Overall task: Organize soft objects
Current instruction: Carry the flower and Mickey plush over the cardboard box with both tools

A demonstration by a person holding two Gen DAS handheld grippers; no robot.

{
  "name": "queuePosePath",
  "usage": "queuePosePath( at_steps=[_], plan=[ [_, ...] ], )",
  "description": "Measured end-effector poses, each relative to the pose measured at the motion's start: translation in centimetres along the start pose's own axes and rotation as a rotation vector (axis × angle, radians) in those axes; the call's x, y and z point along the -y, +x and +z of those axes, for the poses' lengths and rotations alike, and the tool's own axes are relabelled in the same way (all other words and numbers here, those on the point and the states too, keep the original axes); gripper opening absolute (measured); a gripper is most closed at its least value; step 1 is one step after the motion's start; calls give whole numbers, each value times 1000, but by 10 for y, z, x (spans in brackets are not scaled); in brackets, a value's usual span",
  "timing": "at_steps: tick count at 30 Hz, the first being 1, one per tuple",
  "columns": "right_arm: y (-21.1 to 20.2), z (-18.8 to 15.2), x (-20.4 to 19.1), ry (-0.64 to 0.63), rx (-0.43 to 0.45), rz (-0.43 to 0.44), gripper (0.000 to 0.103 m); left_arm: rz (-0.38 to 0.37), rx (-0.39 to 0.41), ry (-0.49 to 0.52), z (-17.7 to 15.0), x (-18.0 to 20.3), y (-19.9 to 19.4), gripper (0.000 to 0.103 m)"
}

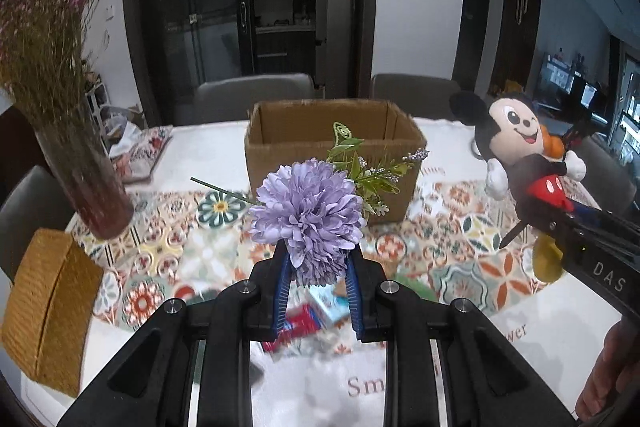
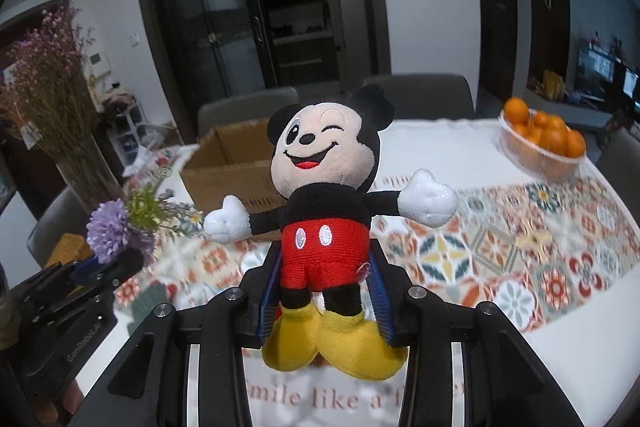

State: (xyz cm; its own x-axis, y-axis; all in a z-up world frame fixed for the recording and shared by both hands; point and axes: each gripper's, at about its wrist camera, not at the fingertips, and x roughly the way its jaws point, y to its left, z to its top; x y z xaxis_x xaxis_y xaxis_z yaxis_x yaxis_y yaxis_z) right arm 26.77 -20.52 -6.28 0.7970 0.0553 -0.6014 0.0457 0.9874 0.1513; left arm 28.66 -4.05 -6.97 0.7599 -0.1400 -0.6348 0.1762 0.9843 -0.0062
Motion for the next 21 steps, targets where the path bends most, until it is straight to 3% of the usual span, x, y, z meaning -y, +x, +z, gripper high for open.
queuePosePath(
  at_steps=[10,21],
  plan=[
    [21,45,-23,-51,28,67,41,-22,6,24,48,-14,24,25],
    [79,110,-21,-129,-80,179,41,-55,-20,90,95,-13,65,25]
  ],
)
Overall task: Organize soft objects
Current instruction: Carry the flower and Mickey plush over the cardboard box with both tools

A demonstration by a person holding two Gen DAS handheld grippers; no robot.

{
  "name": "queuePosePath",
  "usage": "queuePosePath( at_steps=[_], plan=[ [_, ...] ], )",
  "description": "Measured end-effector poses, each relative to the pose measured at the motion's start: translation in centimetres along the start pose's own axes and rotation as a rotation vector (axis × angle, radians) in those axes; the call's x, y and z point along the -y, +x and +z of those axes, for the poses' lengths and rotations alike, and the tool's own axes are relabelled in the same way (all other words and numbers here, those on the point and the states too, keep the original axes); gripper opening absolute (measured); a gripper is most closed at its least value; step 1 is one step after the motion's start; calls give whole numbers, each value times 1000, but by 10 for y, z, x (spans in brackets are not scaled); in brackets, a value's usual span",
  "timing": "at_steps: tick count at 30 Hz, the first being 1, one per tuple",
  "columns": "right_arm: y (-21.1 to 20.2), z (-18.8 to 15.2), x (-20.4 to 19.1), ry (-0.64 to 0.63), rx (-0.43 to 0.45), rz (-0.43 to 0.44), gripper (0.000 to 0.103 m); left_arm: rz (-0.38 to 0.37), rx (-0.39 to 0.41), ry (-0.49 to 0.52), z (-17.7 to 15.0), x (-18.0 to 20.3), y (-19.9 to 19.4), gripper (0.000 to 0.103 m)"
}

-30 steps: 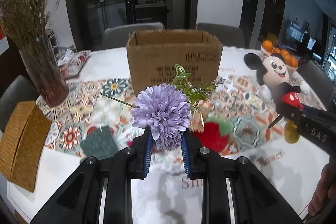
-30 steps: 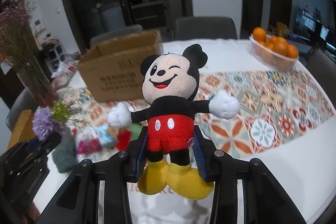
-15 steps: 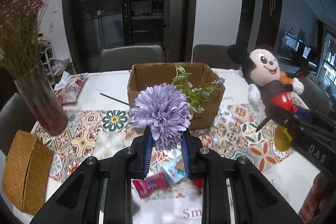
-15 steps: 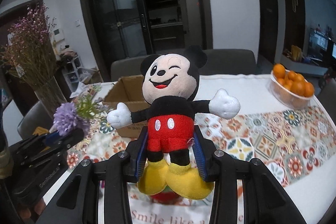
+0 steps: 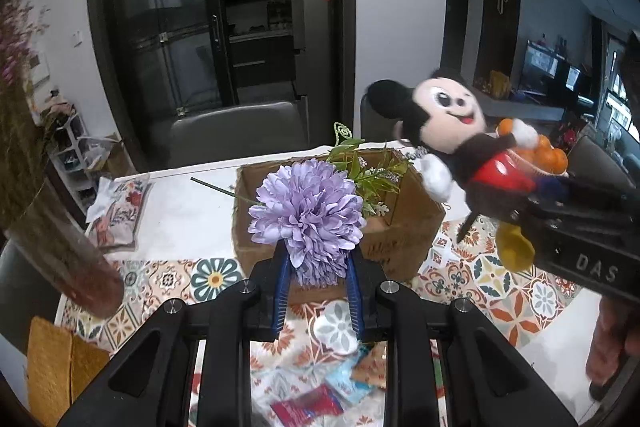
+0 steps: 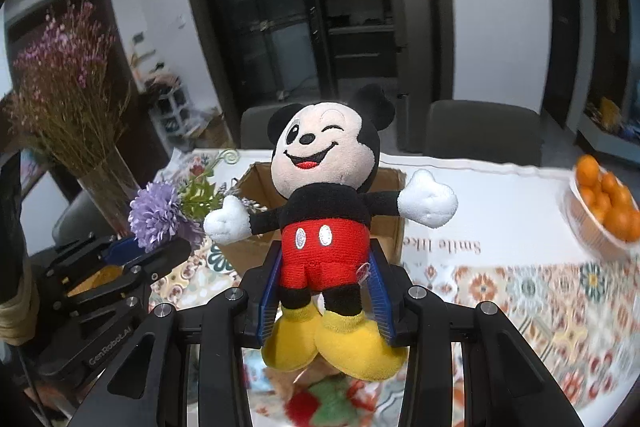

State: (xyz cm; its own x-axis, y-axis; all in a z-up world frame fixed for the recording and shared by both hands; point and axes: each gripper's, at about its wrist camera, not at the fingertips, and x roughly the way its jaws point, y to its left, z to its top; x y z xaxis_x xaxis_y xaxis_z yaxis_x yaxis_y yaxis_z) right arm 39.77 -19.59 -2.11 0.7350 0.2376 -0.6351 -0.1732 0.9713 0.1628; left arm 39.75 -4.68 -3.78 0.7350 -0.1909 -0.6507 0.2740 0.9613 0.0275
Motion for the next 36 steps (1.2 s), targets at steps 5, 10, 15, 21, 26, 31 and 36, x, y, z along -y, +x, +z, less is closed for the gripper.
queuePosePath(
  at_steps=[5,10,15,21,26,31,36],
  plan=[
    [24,34,4,-109,-69,33,41,-42,-74,13,22,0,30,25],
    [53,57,5,-227,-152,68,41,-74,-164,44,35,1,65,25],
    [87,71,1,-324,-257,108,41,-87,-231,39,44,-3,96,25],
    [119,79,-1,-388,-345,152,41,-108,-285,10,50,-7,128,25],
    [143,73,1,-430,-415,166,41,-132,-345,-23,48,-11,150,27],
    [166,60,-3,-492,-494,196,41,-124,-368,-8,45,-9,157,49],
    [178,52,-3,-525,-521,188,48,-49,-382,9,44,-12,154,75]
  ],
)
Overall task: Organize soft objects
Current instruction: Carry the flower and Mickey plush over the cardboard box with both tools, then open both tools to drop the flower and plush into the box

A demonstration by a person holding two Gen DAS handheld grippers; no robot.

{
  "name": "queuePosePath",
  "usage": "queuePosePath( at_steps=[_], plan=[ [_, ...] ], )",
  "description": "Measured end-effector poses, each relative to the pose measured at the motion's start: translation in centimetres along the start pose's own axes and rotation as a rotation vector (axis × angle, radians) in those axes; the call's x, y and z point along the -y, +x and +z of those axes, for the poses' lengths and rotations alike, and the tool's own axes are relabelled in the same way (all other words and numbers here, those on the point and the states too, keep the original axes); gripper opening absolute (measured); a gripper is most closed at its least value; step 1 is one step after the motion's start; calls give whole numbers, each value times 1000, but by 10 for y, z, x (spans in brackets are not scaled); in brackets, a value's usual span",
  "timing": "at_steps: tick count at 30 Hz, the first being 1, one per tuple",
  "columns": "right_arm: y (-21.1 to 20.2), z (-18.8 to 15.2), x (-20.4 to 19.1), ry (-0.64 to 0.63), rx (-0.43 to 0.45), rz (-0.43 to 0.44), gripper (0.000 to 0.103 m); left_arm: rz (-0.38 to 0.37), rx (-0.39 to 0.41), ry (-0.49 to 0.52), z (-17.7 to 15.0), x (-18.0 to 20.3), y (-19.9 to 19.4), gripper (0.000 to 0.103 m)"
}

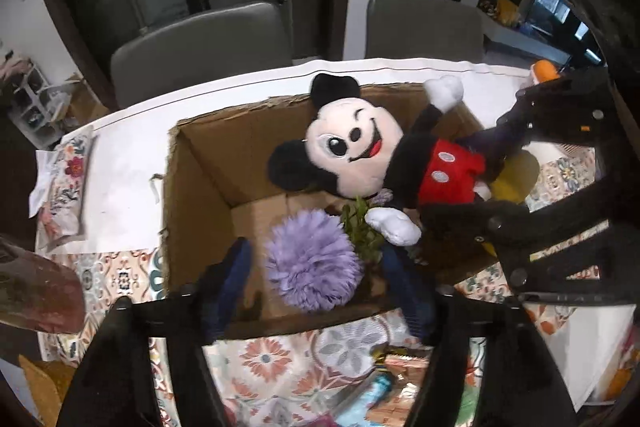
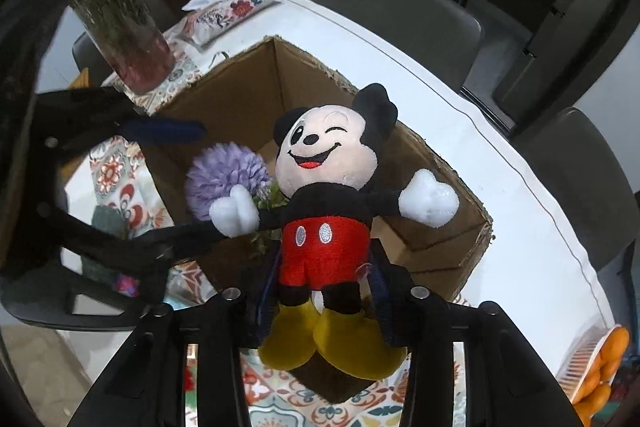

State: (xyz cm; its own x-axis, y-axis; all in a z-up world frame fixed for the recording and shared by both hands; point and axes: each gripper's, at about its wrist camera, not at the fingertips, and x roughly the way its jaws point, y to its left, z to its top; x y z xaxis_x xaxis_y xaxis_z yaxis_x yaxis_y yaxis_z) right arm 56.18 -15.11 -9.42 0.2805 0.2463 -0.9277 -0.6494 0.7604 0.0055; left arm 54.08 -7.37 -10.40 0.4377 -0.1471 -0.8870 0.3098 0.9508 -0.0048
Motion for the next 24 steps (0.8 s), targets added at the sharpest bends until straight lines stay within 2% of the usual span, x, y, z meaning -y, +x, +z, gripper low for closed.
queuePosePath(
  at_steps=[1,3,4,6,12,16,18,24],
  plan=[
    [1,2,-1,-7,10,-29,60,21,1,3,-1,0,-2,78],
    [-2,4,-4,-17,29,-113,75,50,11,24,-3,-2,-7,86],
    [-6,4,-5,-19,43,-118,77,62,16,27,-4,-2,-11,90],
    [-17,3,-2,14,64,-124,77,67,23,13,-5,-4,-15,90],
    [-43,0,-1,150,102,-164,77,-12,2,-64,-4,-13,-31,90],
    [-63,-2,-4,236,101,-206,77,-32,-1,-94,-1,-19,-46,90],
    [-75,-4,-7,261,131,-219,77,-44,2,-102,0,-21,-54,90],
    [-102,-17,-20,338,188,-246,77,-24,41,-82,-11,-14,-87,90]
  ],
)
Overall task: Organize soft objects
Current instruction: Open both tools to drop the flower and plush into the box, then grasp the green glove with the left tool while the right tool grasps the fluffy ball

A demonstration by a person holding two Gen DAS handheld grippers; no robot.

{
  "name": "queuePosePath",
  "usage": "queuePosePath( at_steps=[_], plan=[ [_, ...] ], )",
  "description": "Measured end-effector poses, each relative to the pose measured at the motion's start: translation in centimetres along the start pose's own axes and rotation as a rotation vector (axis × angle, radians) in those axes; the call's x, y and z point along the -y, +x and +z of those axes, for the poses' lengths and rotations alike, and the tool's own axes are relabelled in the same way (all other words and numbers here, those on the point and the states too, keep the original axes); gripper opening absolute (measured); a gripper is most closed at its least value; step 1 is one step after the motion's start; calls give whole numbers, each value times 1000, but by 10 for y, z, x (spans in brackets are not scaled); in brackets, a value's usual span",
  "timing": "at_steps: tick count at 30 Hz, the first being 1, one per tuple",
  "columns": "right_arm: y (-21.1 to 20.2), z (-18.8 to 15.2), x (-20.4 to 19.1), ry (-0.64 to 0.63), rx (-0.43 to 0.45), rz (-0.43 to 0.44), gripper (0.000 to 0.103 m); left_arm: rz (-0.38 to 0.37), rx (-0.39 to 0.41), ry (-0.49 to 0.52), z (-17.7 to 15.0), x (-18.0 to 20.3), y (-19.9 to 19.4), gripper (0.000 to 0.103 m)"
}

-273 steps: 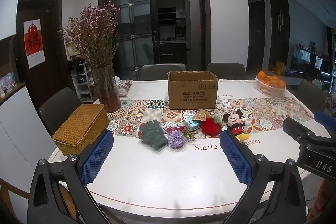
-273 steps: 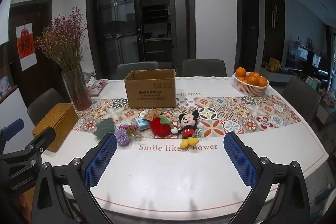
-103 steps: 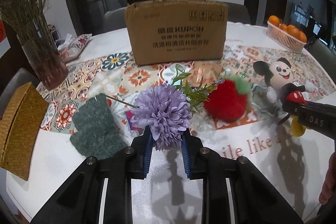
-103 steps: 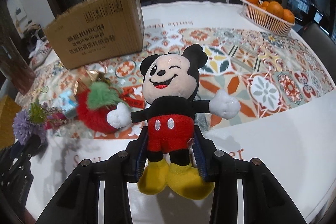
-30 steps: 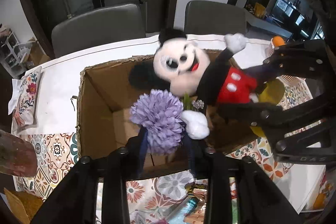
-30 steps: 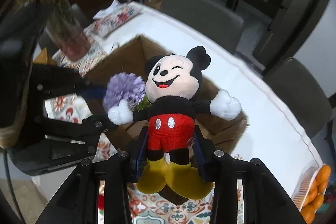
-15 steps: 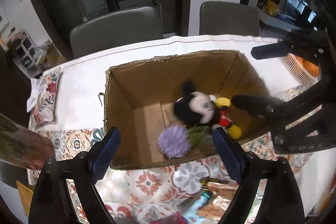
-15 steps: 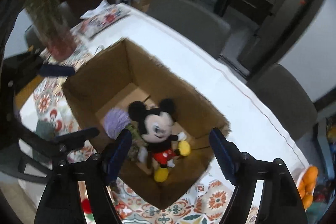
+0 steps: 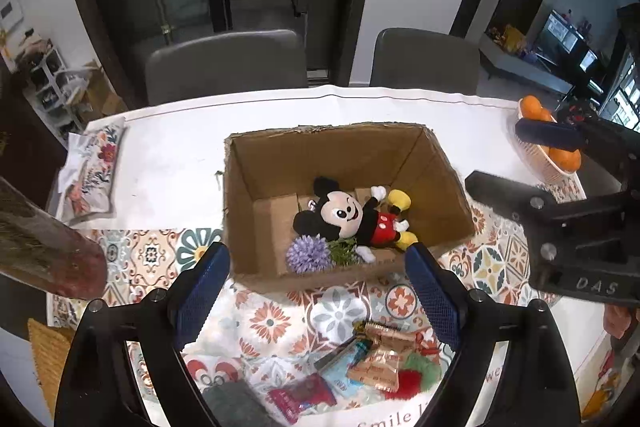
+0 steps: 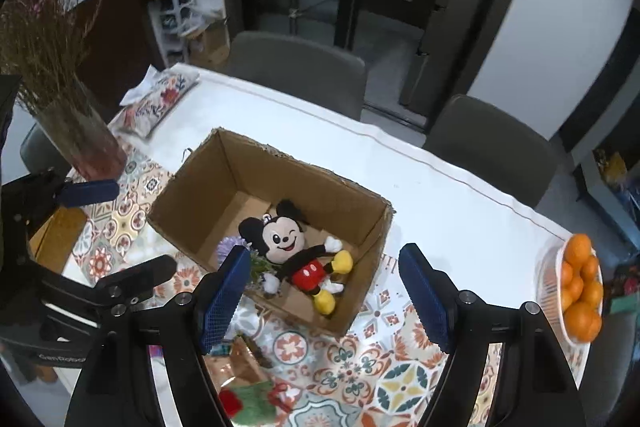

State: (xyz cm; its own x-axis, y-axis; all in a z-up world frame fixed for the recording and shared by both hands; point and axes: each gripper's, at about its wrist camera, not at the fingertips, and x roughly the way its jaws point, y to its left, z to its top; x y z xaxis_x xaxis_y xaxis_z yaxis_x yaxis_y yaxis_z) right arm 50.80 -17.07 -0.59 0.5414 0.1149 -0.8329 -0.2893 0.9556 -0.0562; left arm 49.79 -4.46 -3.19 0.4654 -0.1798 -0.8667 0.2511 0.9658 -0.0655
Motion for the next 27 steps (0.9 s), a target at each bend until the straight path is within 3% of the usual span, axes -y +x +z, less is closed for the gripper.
queuePosePath(
  at_steps=[12,18,27],
  plan=[
    [-40,-48,-33,99,45,20,77,62,53,116,-49,0,-51,90],
    [-45,-70,-65,98,48,24,77,88,40,90,-80,-16,-64,90],
    [-24,-98,-84,138,-73,33,77,141,-11,35,-128,-38,-67,90]
  ],
)
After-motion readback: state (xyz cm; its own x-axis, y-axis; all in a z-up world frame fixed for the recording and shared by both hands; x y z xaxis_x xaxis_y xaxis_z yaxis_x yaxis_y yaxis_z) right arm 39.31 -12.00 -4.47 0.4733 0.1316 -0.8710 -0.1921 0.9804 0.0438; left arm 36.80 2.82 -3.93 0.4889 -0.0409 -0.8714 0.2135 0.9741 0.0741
